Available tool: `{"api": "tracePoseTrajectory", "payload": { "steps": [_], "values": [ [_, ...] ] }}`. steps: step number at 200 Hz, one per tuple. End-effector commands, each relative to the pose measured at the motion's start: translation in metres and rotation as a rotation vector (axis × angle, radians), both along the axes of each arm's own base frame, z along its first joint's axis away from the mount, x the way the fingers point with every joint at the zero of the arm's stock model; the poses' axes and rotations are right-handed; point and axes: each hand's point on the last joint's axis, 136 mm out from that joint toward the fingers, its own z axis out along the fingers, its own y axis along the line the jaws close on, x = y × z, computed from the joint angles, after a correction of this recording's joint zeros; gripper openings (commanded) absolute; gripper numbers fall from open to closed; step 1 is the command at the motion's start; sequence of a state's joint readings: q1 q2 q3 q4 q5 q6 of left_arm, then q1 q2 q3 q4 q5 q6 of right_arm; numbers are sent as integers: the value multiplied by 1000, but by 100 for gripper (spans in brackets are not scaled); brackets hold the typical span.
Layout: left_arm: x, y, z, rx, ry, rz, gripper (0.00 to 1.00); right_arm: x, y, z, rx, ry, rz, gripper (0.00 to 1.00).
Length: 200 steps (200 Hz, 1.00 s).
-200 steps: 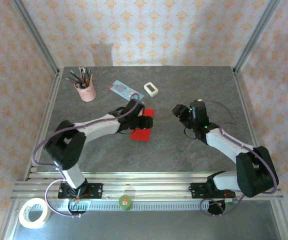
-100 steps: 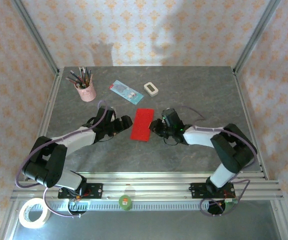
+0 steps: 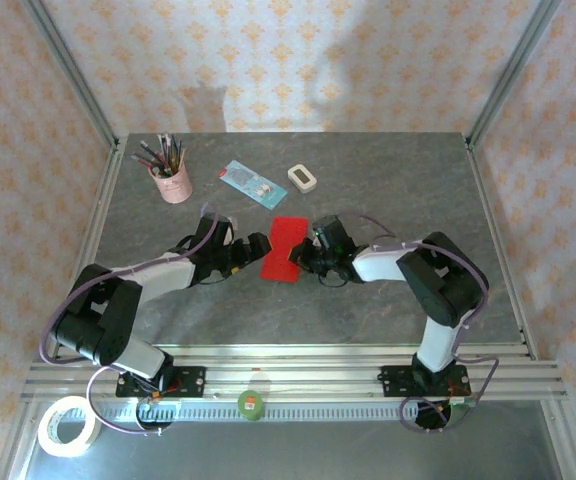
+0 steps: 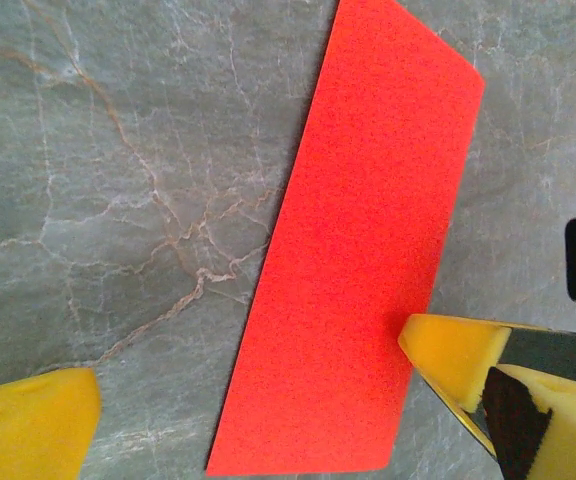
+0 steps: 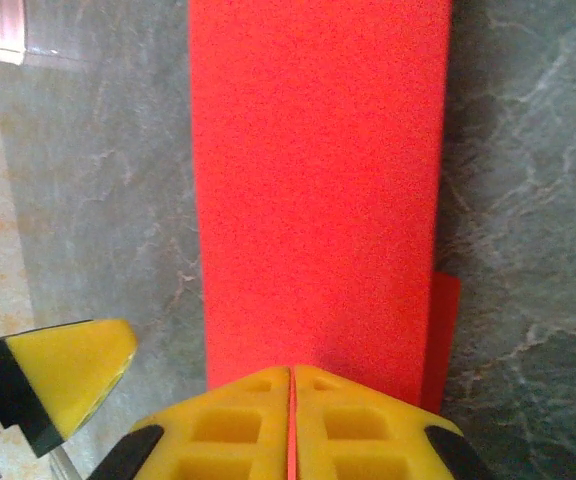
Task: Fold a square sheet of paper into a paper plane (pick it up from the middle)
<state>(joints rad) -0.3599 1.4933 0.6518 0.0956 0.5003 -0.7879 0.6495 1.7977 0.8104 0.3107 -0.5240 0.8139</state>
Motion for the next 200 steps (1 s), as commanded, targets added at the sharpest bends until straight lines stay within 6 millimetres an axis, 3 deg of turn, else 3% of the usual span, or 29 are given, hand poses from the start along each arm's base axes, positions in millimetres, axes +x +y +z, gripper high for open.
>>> {"api": "tracePoseTrajectory", "payload": {
  "steps": [1, 32, 64, 99, 128, 146, 162, 200],
  "values": [
    [7, -8, 10, -34, -28, -30, 99, -3, -4, -14, -75, 12, 33, 10],
    [2, -10, 1, -34, 5, -48, 95, -15, -22, -42, -232, 65, 137, 10],
    [-4, -15, -3, -60, 29, -75, 86, -22, -44, -49, -341, 45, 242, 10],
    [-11, -30, -2, -128, 43, -114, 71, -21, -44, -34, -314, -31, 339, 10],
    [-15, -41, -2, -172, 55, -123, 65, -8, -21, 9, -140, -120, 286, 11],
    [-18, -48, -3, -182, 63, -129, 63, 3, -18, 27, -49, -137, 187, 12],
    [-20, -52, -5, -187, 74, -130, 62, 11, -21, 27, -19, -111, 92, 12],
    [-23, -55, -15, -183, 107, -118, 56, 18, -28, 4, -34, -27, -8, 11]
  ]
}}
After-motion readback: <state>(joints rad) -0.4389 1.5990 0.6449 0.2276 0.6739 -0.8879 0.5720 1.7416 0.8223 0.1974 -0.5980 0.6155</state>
